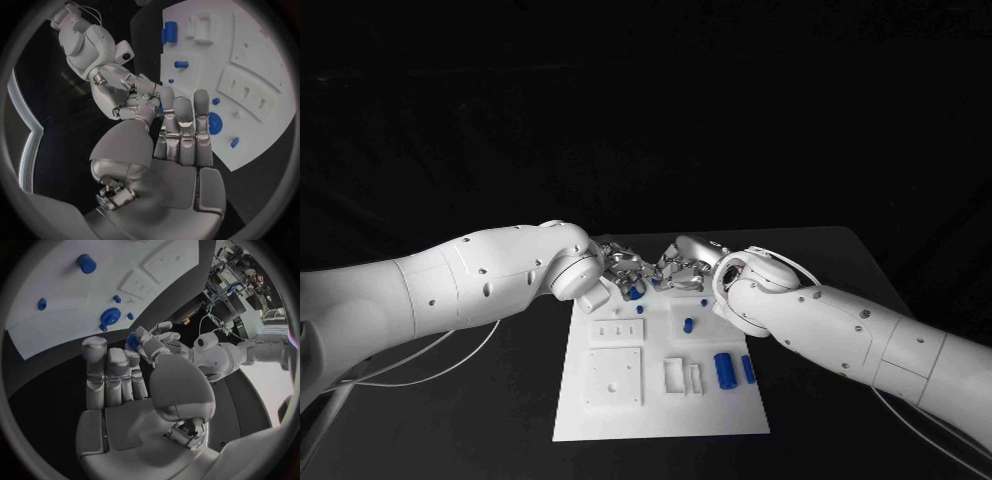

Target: Assemble the parts on the task board

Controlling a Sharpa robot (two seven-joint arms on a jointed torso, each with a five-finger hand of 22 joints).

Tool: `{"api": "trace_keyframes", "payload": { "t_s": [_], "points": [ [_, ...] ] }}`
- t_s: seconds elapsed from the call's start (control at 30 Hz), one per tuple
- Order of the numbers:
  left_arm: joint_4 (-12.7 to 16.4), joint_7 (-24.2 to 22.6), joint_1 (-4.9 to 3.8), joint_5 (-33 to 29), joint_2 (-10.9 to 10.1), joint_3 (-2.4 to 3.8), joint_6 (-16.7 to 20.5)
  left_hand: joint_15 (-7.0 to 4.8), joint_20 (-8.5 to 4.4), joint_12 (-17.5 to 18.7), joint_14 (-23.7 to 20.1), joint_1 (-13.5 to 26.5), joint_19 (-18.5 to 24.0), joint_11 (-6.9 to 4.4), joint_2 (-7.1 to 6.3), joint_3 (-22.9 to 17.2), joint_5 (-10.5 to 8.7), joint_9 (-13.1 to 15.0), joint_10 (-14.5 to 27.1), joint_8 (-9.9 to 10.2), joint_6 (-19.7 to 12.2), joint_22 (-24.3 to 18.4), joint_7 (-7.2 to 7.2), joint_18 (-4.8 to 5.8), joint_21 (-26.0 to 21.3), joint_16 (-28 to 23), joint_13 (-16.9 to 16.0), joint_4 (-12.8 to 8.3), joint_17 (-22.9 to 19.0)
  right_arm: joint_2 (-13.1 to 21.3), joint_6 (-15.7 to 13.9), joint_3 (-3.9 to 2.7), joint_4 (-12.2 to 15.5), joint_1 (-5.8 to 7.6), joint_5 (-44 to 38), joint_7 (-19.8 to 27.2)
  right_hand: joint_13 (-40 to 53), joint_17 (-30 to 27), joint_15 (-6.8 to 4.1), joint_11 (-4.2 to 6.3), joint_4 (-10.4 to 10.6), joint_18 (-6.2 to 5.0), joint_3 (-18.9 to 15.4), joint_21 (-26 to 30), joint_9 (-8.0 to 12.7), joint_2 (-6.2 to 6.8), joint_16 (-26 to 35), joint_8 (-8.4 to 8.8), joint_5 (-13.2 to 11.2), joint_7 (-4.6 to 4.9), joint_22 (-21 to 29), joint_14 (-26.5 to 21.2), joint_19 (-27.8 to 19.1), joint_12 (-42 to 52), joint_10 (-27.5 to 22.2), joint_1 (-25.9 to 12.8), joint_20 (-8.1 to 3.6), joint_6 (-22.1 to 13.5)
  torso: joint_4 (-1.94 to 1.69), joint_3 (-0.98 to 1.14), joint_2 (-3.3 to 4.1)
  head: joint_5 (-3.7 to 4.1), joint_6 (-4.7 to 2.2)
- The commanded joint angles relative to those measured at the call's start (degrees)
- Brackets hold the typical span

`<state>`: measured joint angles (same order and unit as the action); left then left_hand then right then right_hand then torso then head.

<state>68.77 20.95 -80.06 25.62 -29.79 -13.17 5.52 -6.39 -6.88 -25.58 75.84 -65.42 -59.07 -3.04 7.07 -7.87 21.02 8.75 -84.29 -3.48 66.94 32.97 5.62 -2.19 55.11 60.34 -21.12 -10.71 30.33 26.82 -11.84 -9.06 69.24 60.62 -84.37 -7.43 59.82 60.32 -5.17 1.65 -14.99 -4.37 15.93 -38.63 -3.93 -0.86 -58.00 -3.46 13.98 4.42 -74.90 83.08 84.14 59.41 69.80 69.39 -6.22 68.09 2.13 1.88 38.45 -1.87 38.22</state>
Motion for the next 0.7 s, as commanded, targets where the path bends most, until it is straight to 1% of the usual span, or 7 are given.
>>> {"api": "trace_keyframes", "payload": {
  "t_s": [0.03,0.27,0.37,0.4,0.43,0.57,0.7],
  "points": [
    [0.1,-1.1,0.14,1.1,0.0,0.02,0.8,0.12,-0.55,-0.6,0.5,0.0,0.0,-0.57,-0.65,-0.2,0.43,11.2,-2.3,-0.3,10.6,0.1,-6.19,0.84,0.5,0.3,-0.2,-0.2,0.4,-0.2,-0.2,-0.03,0.0,-0.02,0.4,0.7,-0.2,-0.2,0.06,-0.19,0.2,-0.03,0.1,0.5,0.1,-0.12,0.4,-0.08,0.3,-0.30,-4.5,-0.1,1.4,-0.5,-0.4,-0.3,-0.06,-0.5,0.01,0.00,0.01,0.08,0.06],
    [0.0,-1.1,0.22,1.7,-0.1,0.02,1.4,0.03,-0.63,-2.0,1.0,0.4,-0.1,-0.79,-1.23,-0.8,4.97,12.1,-2.4,-0.4,11.3,0.5,-6.40,0.74,1.1,0.9,-0.7,-0.6,1.6,0.0,-1.0,-0.03,-0.2,-0.05,0.7,1.0,-1.5,-1.9,0.56,-0.77,1.4,-0.46,-2.5,3.6,0.2,1.82,2.4,-0.09,2.6,0.40,-3.8,-0.9,0.8,-1.8,-1.8,-1.9,0.43,-3.6,-0.02,-0.01,-0.01,0.10,0.12],
    [0.0,-0.9,0.23,2.0,-0.1,0.02,1.5,0.06,-0.59,-2.5,1.0,0.8,0.1,-0.87,-1.41,-1.4,5.33,12.5,-2.4,-0.3,11.5,0.7,-6.45,0.69,1.4,1.2,-0.7,-0.9,2.1,0.1,-1.4,-0.02,-0.3,-0.07,1.0,1.3,-2.9,-3.9,1.04,-1.37,2.1,-0.83,-5.0,8.2,0.3,2.71,4.8,-0.14,3.1,1.15,-2.6,-2.0,-0.1,-3.4,-3.2,-2.3,0.88,-6.2,0.02,-0.03,-0.03,0.07,0.18],
    [0.0,-0.8,0.24,2.3,-0.2,0.02,1.6,0.06,-0.59,-2.5,1.0,0.8,0.1,-0.87,-1.41,-1.4,5.33,12.5,-2.4,-0.3,11.5,0.7,-6.45,0.69,1.4,1.2,-0.7,-0.9,2.1,0.1,-1.6,-0.02,-0.3,-0.08,1.1,1.5,-3.8,-5.0,1.30,-1.68,2.6,-1.13,-7.0,10.6,0.3,2.83,5.9,-0.20,2.9,1.49,-1.9,-2.5,-0.5,-4.2,-4.0,-2.0,1.17,-7.6,0.01,-0.02,-0.03,0.08,0.23],
    [0.0,-0.6,0.24,2.6,-0.2,0.02,1.7,0.06,-0.59,-2.5,1.0,0.8,0.1,-0.88,-1.42,-1.4,5.34,12.5,-2.4,-0.3,11.5,0.7,-6.45,0.68,1.4,1.2,-0.7,-0.9,2.2,0.1,-1.9,-0.02,-0.4,-0.09,1.2,1.6,-5.3,-6.6,1.84,-2.06,4.0,-2.05,-14.1,13.9,0.3,1.24,6.7,-0.33,2.8,1.97,-0.7,-3.0,-0.2,-4.5,-5.2,1.0,1.91,-8.8,0.02,-0.01,-0.03,0.09,0.23],
    [0.0,0.1,0.25,3.3,-0.4,0.01,1.7,0.04,-0.59,-2.9,1.2,1.0,0.1,-0.90,-1.51,-1.8,5.36,12.9,-2.4,-0.3,11.6,0.8,-6.50,0.65,1.6,1.2,-0.8,-1.0,2.6,0.4,-2.8,-0.02,-0.3,-0.14,1.4,2.3,-8.1,-7.9,1.80,-2.08,3.8,-1.85,-16.7,17.9,0.6,1.56,7.4,0.17,2.3,2.20,-0.1,-4.0,-0.6,-5.6,-6.6,1.9,1.85,-18.2,0.03,0.00,-0.01,0.17,0.25],
    [-0.1,0.5,0.25,3.7,-0.6,0.01,1.5,0.03,-0.60,-2.9,1.2,1.0,0.1,-0.93,-1.51,-1.9,5.46,13.0,-2.4,-0.3,11.7,0.8,-6.53,0.63,1.7,1.1,-0.8,-1.1,2.7,0.8,-3.7,-0.02,-0.2,-0.20,1.6,3.2,-10.1,-8.6,1.70,-1.86,4.8,-1.78,-18.9,20.7,0.8,2.18,7.1,0.30,2.4,2.13,0.0,-4.7,-0.7,-4.6,-7.4,2.2,1.83,-22.2,-0.08,0.04,-0.01,0.16,0.25]
  ]
}}
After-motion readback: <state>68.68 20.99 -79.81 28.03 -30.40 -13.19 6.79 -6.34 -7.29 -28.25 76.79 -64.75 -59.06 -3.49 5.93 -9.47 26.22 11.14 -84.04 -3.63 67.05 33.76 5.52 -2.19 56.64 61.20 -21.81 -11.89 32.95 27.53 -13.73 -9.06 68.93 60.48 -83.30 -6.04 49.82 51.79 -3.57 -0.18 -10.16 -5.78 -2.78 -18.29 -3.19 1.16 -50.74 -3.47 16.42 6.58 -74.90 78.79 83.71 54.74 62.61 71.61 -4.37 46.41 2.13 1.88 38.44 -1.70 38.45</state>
